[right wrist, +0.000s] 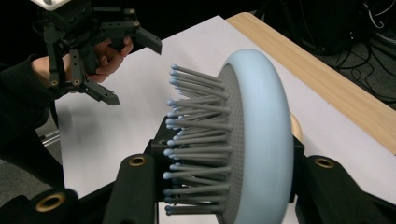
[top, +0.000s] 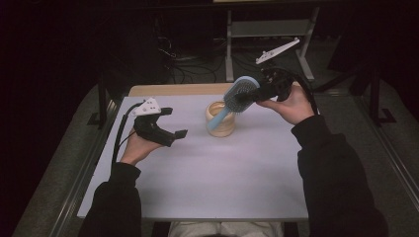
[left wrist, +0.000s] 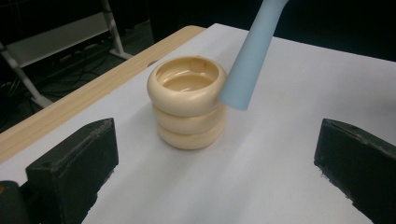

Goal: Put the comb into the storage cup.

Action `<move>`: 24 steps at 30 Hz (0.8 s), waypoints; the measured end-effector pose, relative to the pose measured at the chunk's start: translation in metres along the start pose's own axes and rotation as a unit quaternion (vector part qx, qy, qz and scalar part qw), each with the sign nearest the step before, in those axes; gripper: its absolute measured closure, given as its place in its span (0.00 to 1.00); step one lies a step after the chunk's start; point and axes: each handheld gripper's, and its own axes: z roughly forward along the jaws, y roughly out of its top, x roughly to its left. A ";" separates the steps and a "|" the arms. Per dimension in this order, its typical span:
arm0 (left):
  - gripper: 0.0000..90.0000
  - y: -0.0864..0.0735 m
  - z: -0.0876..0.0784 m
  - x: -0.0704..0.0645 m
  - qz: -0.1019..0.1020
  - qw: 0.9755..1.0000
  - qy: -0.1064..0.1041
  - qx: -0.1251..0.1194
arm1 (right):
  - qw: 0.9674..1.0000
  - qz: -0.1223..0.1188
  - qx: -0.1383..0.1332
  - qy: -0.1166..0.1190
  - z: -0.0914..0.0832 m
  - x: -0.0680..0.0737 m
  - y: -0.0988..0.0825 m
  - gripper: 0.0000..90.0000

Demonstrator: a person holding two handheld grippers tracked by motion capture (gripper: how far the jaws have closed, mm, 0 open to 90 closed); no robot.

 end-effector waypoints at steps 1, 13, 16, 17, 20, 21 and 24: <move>0.00 -0.002 -0.001 0.001 -0.003 1.000 0.001 -0.001 | 1.000 0.001 0.000 -0.001 -0.001 0.000 0.001 0.61; 0.00 -0.021 -0.015 0.010 -0.025 1.000 0.011 -0.008 | 1.000 -0.003 -0.010 -0.015 -0.016 -0.003 0.013 0.61; 0.00 -0.025 -0.017 0.011 -0.026 1.000 0.012 -0.006 | 1.000 -0.004 -0.011 -0.022 -0.020 -0.004 0.018 0.61; 0.00 -0.026 -0.019 0.011 -0.027 1.000 0.013 -0.006 | 1.000 -0.005 -0.010 -0.025 -0.021 -0.004 0.020 0.61; 0.00 -0.028 -0.025 0.011 -0.028 0.999 0.016 -0.013 | 0.999 -0.006 -0.009 -0.030 -0.023 -0.006 0.026 0.61; 0.00 -0.030 -0.027 0.012 -0.029 0.999 0.019 -0.015 | 0.999 -0.006 -0.008 -0.033 -0.024 -0.006 0.028 0.61; 0.00 -0.034 -0.032 0.014 -0.034 0.999 0.023 -0.016 | 0.999 -0.007 -0.008 -0.038 -0.024 -0.008 0.035 0.61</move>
